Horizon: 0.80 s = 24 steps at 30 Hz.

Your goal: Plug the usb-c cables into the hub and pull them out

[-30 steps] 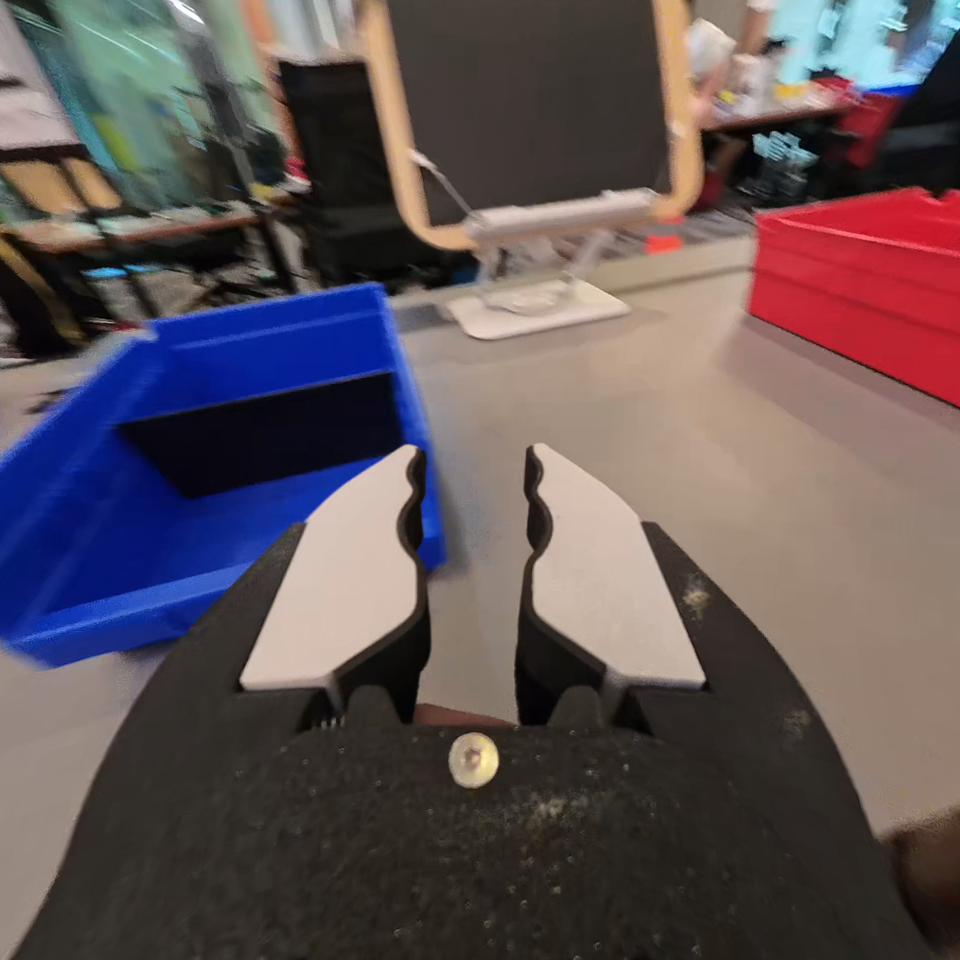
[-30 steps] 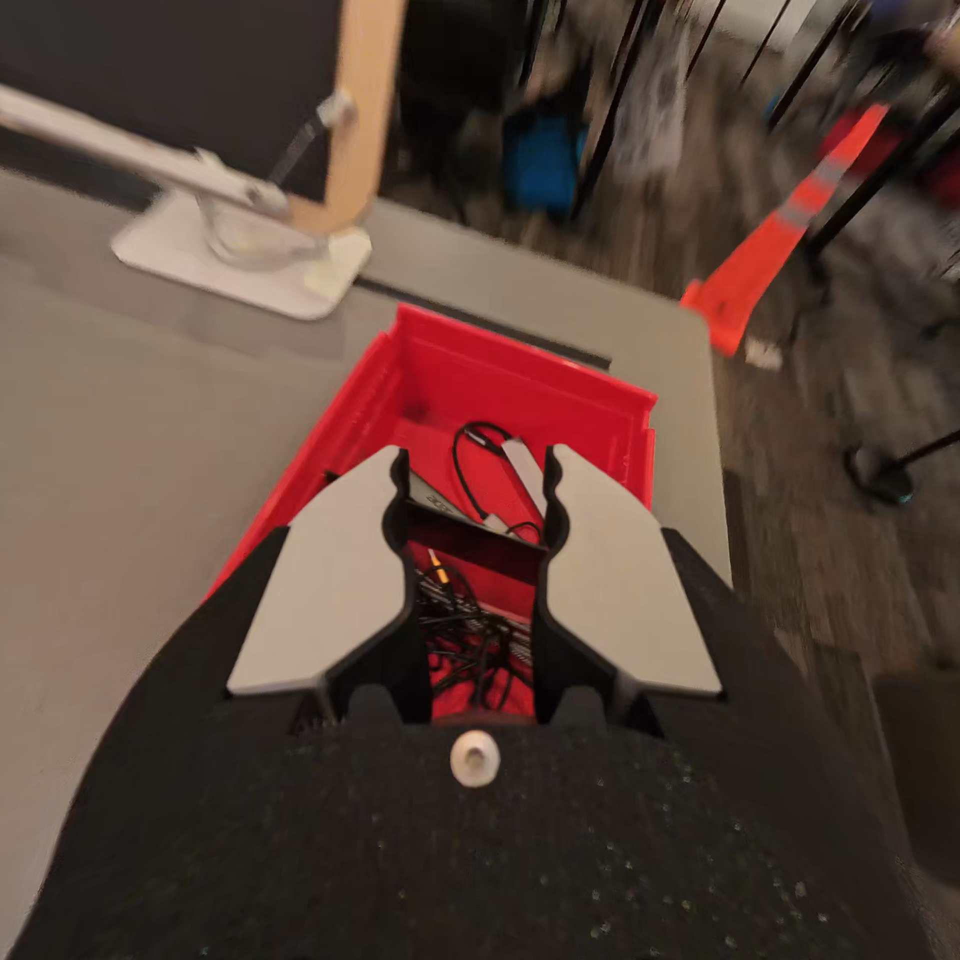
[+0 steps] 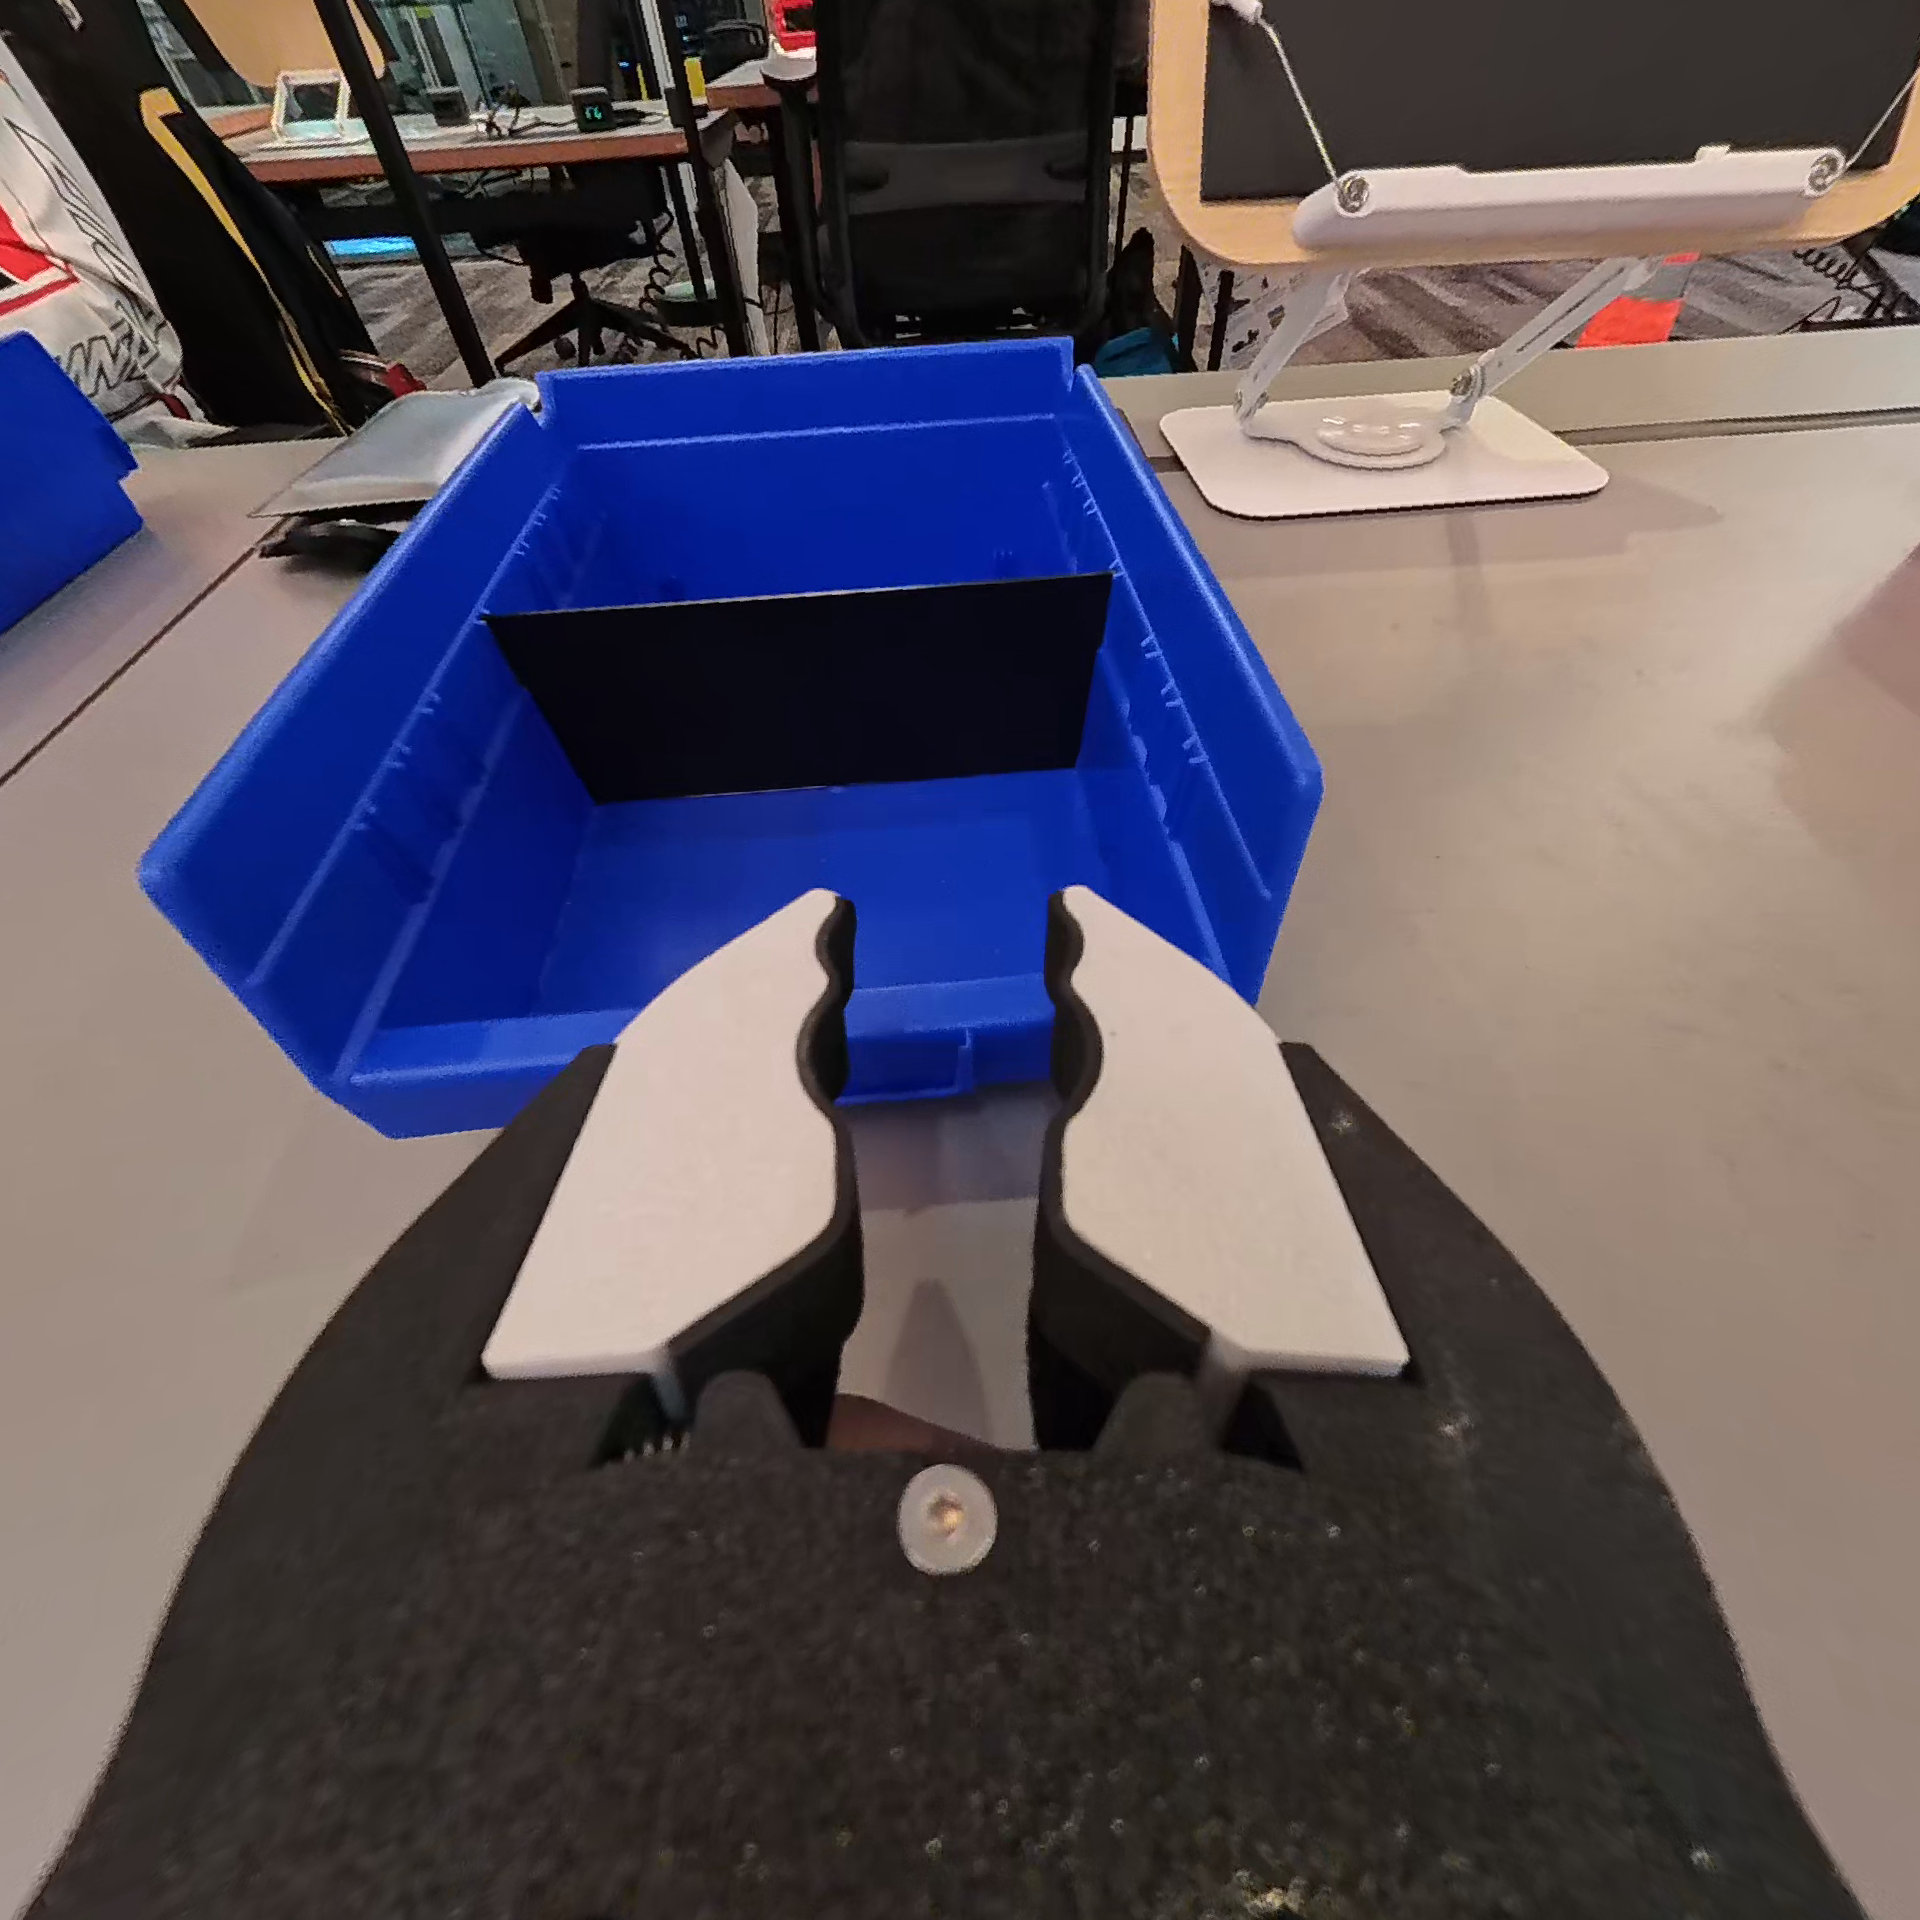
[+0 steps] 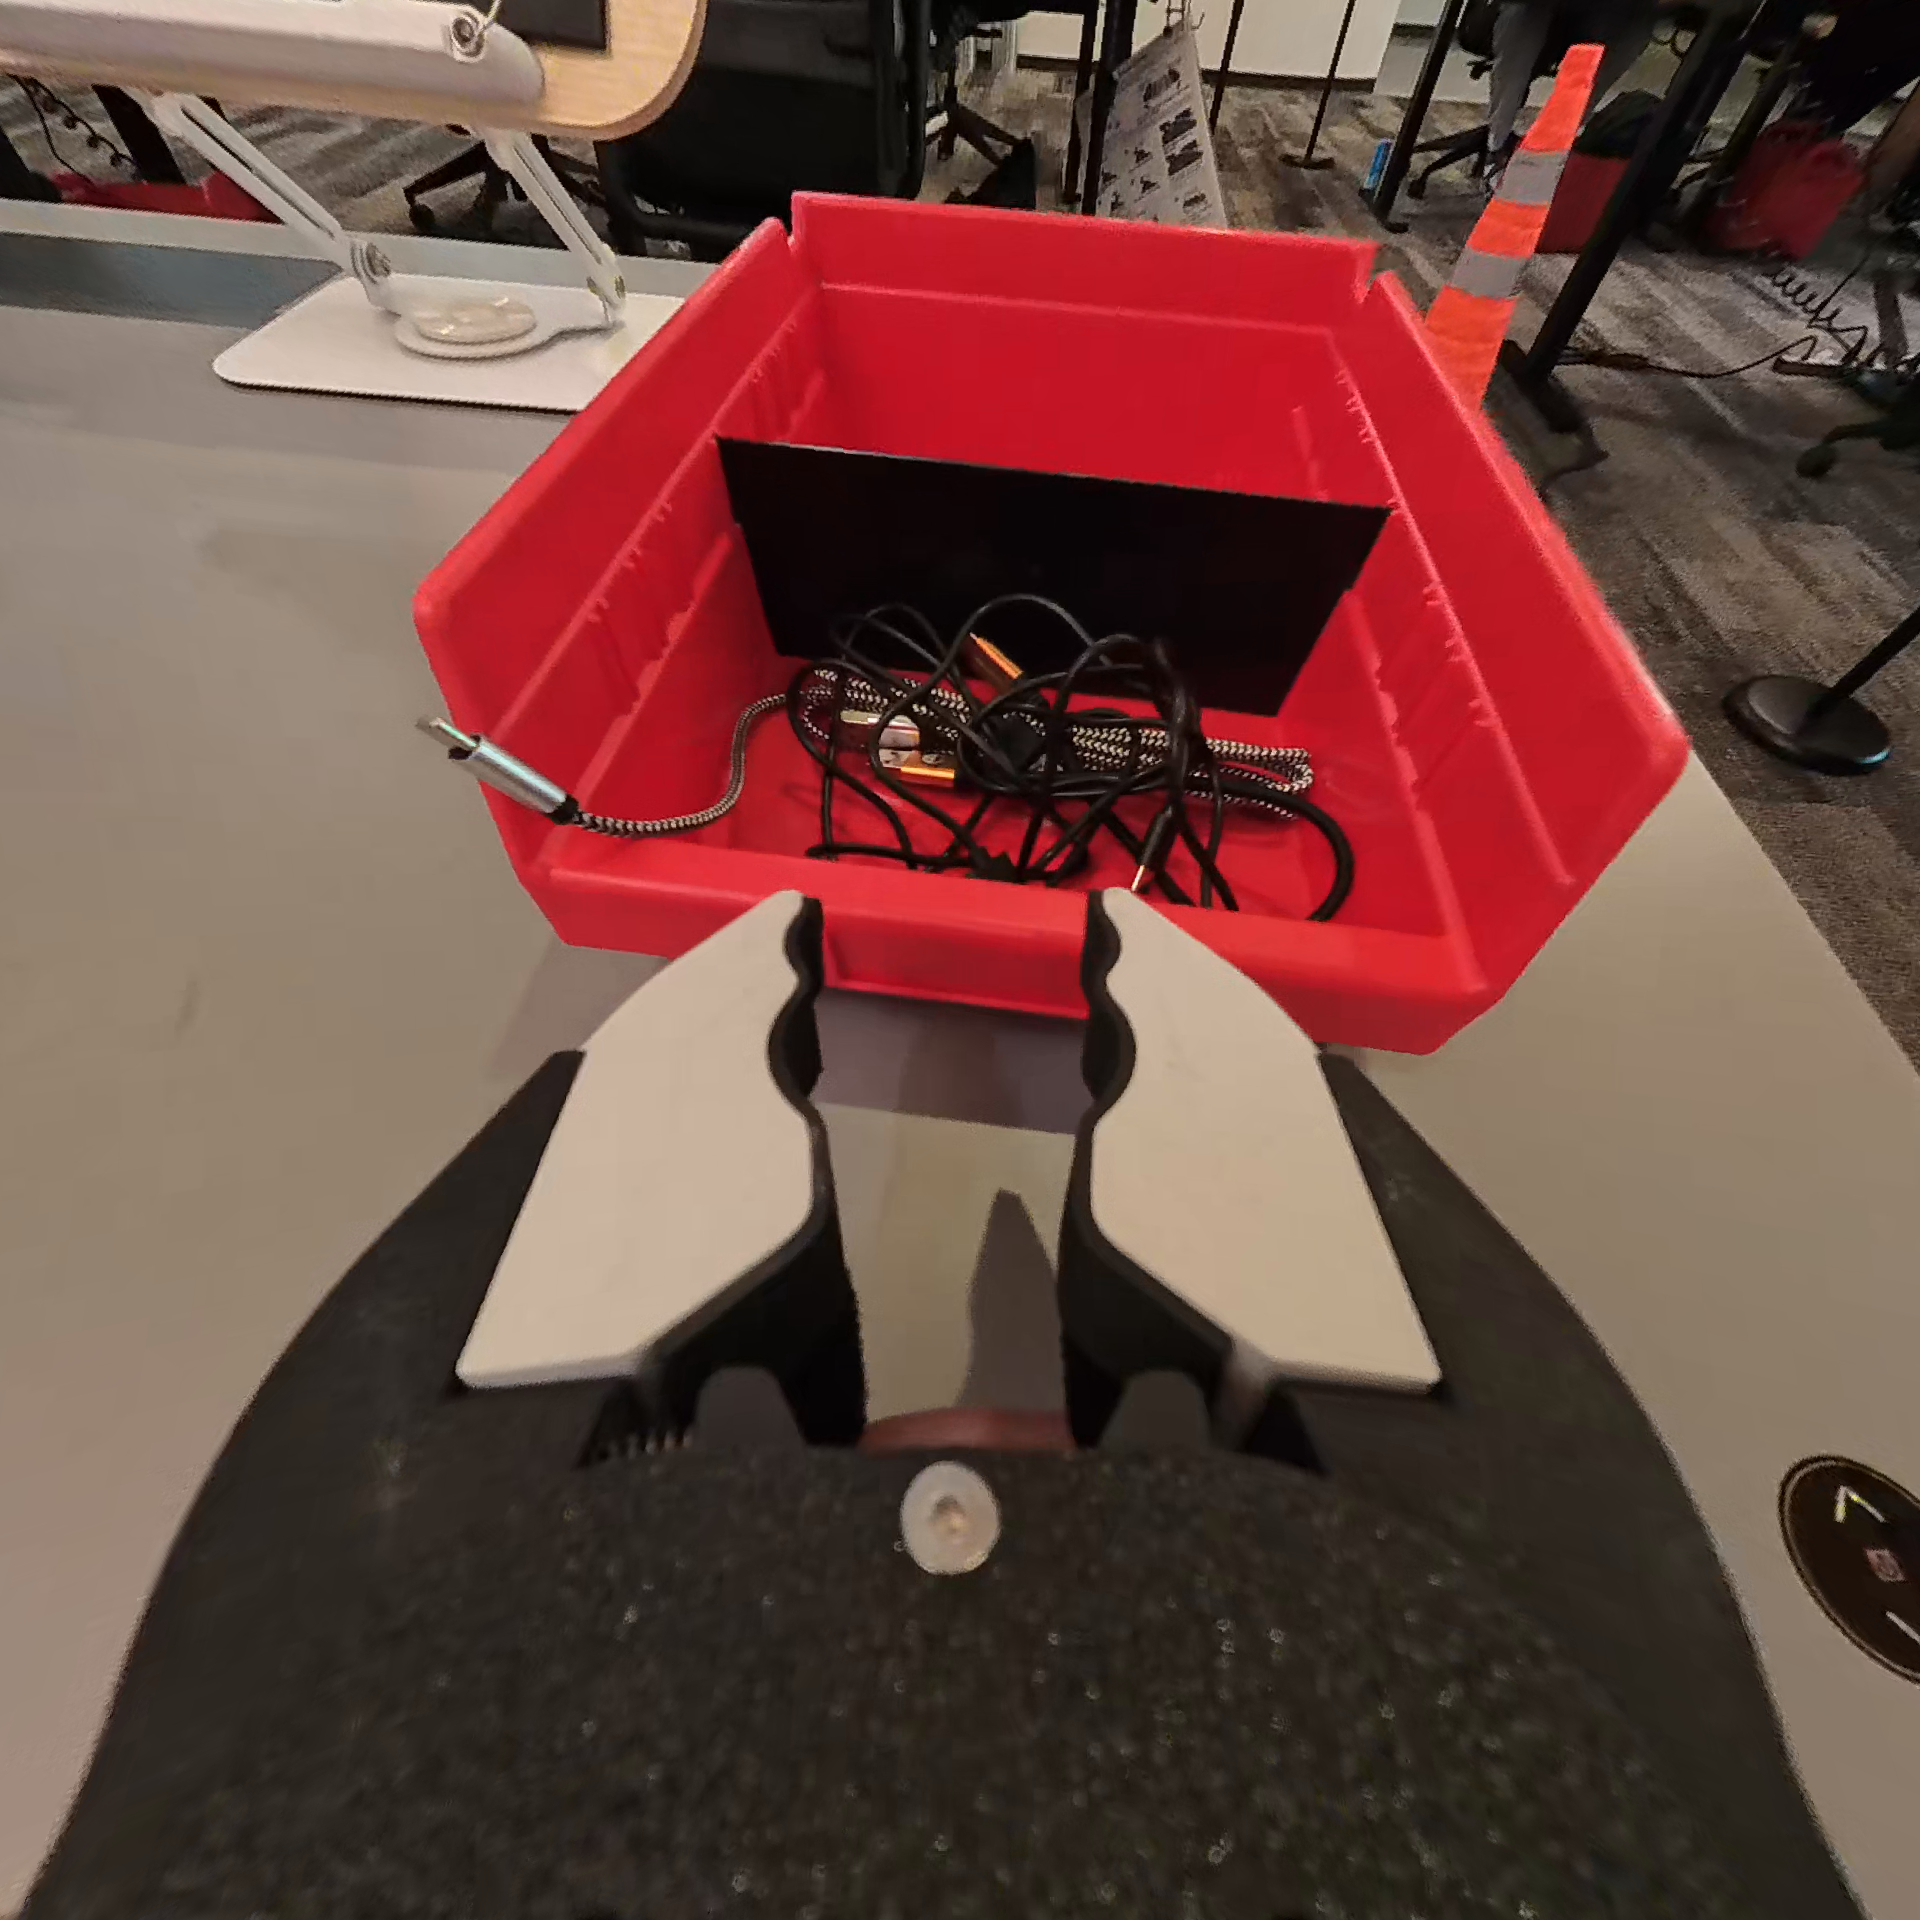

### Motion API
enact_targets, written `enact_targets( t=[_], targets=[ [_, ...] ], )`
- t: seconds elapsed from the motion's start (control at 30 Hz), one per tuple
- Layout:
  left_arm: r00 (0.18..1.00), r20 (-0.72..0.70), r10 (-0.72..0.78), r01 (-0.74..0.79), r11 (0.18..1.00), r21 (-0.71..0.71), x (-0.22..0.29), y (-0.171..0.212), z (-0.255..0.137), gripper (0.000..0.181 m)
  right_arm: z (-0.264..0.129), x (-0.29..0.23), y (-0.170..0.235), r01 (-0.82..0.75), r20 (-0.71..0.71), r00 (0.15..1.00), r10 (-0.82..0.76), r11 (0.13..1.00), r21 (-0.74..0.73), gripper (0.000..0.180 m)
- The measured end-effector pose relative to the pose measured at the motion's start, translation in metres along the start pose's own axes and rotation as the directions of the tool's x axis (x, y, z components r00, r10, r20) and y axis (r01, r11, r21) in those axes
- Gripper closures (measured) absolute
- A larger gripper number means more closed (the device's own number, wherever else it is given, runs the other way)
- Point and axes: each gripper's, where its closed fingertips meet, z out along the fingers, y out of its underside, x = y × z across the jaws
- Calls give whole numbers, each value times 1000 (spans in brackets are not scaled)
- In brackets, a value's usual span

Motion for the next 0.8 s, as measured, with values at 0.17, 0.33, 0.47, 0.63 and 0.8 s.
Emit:
enact_targets(
  t=[0.17,0.33,0.47,0.63,0.8],
  targets=[
    [1000,-6,-17,17,1000,-9,0,1,3,147,4,2,2,-23,5,1000,23,1000,-10,133],
    [1000,-6,-27,27,1000,-1,-1,0,3,148,0,5,2,-22,-7,1000,22,1000,-6,133],
    [999,-19,-29,29,1000,-2,2,1,4,148,-10,-22,-16,-62,125,991,54,996,67,130],
    [999,-43,8,-6,999,36,11,-5,4,148,-13,-99,-42,-99,321,946,42,982,162,125],
    [991,-135,14,-1,995,96,32,-12,1,146,26,-113,-38,53,104,993,-63,994,97,122]
  ],
)
